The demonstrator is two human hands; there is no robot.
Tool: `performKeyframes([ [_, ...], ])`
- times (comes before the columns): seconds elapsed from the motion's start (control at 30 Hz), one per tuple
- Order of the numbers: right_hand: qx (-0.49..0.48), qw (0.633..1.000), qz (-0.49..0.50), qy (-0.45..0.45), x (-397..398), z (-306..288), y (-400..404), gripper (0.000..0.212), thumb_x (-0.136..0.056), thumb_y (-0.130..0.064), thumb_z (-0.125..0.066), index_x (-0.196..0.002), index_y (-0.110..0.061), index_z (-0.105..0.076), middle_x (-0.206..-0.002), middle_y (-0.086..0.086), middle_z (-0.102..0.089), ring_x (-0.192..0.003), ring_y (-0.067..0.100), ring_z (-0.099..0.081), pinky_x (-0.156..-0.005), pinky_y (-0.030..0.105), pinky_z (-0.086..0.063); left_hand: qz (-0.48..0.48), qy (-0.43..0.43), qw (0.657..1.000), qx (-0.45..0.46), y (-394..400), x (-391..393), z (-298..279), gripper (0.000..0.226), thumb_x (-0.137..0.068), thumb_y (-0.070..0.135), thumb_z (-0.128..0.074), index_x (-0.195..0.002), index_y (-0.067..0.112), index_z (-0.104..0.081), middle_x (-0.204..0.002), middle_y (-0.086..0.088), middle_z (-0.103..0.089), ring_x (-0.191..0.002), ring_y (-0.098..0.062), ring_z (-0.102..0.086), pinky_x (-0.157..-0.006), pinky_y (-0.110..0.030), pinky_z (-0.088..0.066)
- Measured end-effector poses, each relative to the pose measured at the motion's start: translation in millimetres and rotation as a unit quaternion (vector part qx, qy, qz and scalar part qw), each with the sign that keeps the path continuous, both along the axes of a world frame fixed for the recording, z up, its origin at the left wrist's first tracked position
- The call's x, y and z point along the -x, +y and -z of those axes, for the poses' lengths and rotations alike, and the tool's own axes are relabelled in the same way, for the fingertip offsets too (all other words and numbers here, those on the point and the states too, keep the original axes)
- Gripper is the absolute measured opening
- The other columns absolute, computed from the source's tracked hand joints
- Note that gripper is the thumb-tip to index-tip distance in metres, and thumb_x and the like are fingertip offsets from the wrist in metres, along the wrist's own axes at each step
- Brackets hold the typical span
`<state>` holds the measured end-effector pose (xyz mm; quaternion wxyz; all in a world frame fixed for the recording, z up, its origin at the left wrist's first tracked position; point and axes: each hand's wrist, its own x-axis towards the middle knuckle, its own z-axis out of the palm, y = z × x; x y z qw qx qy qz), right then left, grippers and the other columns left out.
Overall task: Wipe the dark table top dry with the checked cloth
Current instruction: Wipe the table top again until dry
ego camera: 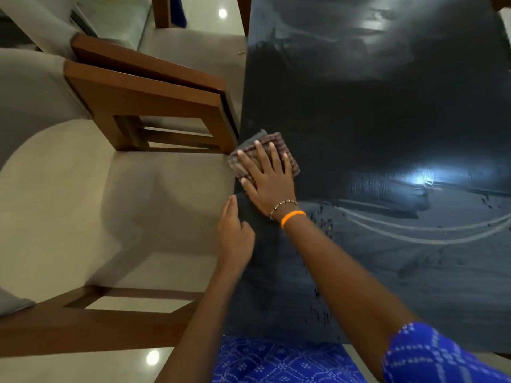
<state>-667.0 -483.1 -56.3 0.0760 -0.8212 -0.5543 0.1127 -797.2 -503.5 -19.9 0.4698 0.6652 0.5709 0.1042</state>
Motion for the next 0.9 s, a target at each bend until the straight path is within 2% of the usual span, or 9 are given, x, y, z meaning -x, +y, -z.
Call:
performKeyframes([
  [0.27, 0.049, 0.998, -0.041, -0.013, -67, -5, 99, 0.054, -0.096, -0.044, -0.03, -0.147, -0.037, -0.012, -0.16, 0.004, -0.003, -0.147, 0.03, 0.0, -0.117, 0.049, -0.001, 0.008, -0.053, 0.999, 0.009, -15, 21, 5, 0.064, -0.084, -0.009, -0.034, -0.144, 0.01, -0.025, -0.152, -0.002, -0.026, -0.138, -0.007, -0.021, -0.109, -0.012, -0.011],
  [0.37, 0.035, 0.998, -0.048, -0.011, -58, -3, 84, 0.055, -0.096, -0.043, -0.032, -0.148, -0.035, -0.014, -0.16, 0.005, -0.004, -0.147, 0.031, -0.001, -0.117, 0.05, -0.001, -0.043, -0.112, 0.991, 0.064, -17, 30, 3, 0.063, -0.086, -0.01, -0.032, -0.144, 0.013, -0.027, -0.148, -0.002, -0.035, -0.133, -0.005, -0.031, -0.115, -0.025, -0.022],
  [0.47, 0.018, 0.996, -0.084, -0.011, -22, -4, 38, 0.055, -0.096, -0.04, -0.035, -0.147, -0.033, -0.018, -0.159, 0.007, -0.008, -0.146, 0.033, -0.004, -0.116, 0.049, 0.001, -0.114, -0.16, 0.973, 0.118, -16, 34, -2, 0.061, -0.092, -0.005, -0.034, -0.146, 0.02, -0.019, -0.14, -0.002, -0.048, -0.126, -0.009, -0.045, -0.11, -0.033, -0.035],
  [0.53, 0.01, 0.993, -0.119, -0.007, 8, -2, -2, 0.055, -0.094, -0.04, -0.037, -0.147, -0.034, -0.021, -0.159, 0.008, -0.011, -0.146, 0.034, -0.007, -0.116, 0.049, 0.0, -0.144, -0.144, 0.972, 0.113, -16, 35, -2, 0.061, -0.095, 0.005, -0.039, -0.147, 0.023, -0.014, -0.132, -0.001, -0.055, -0.117, -0.01, -0.053, -0.104, -0.033, -0.041],
  [0.6, 0.006, 0.988, -0.157, -0.001, 33, 1, -40, 0.056, -0.092, -0.042, -0.039, -0.146, -0.034, -0.024, -0.158, 0.007, -0.016, -0.145, 0.034, -0.012, -0.116, 0.05, -0.005, -0.156, -0.104, 0.978, 0.087, -21, 36, -2, 0.06, -0.095, 0.01, -0.041, -0.148, 0.021, -0.015, -0.133, 0.002, -0.053, -0.112, -0.008, -0.053, -0.099, -0.032, -0.042],
  [0.67, 0.003, 0.984, -0.179, 0.004, 43, 3, -64, 0.056, -0.091, -0.043, -0.04, -0.145, -0.035, -0.025, -0.157, 0.006, -0.02, -0.144, 0.033, -0.017, -0.116, 0.051, -0.009, -0.149, -0.062, 0.985, 0.063, -28, 34, -4, 0.056, -0.095, 0.011, -0.04, -0.146, 0.015, -0.021, -0.139, 0.017, -0.043, -0.117, -0.007, -0.047, -0.097, -0.029, -0.039],
  [0.7, 0.002, 0.984, -0.18, 0.008, 42, 4, -68, 0.056, -0.091, -0.043, -0.039, -0.145, -0.035, -0.025, -0.157, 0.005, -0.02, -0.144, 0.032, -0.017, -0.116, 0.05, -0.009, -0.144, -0.05, 0.987, 0.059, -33, 33, -4, 0.058, -0.094, 0.009, -0.04, -0.147, 0.014, -0.017, -0.138, 0.02, -0.041, -0.123, -0.011, -0.046, -0.099, -0.029, -0.037],
  [0.8, -0.005, 0.992, -0.123, 0.025, 25, 0, -83, 0.056, -0.091, -0.041, -0.039, -0.145, -0.036, -0.024, -0.158, 0.002, -0.017, -0.146, 0.028, -0.012, -0.117, 0.047, -0.004, -0.116, -0.021, 0.992, 0.044, -57, 31, -7, 0.075, -0.089, 0.002, -0.043, -0.148, 0.021, -0.001, -0.145, -0.005, -0.042, -0.132, -0.023, -0.04, -0.103, -0.029, -0.03],
  [0.9, -0.01, 0.999, -0.015, 0.03, -12, -1, -117, 0.057, -0.091, -0.038, -0.042, -0.145, -0.036, -0.024, -0.158, 0.001, -0.015, -0.146, 0.027, -0.01, -0.117, 0.045, -0.003, -0.079, 0.018, 0.997, 0.016, -80, 30, -8, 0.078, -0.087, 0.001, -0.047, -0.148, 0.018, -0.001, -0.154, -0.007, -0.024, -0.139, -0.022, -0.026, -0.105, -0.023, -0.02],
])
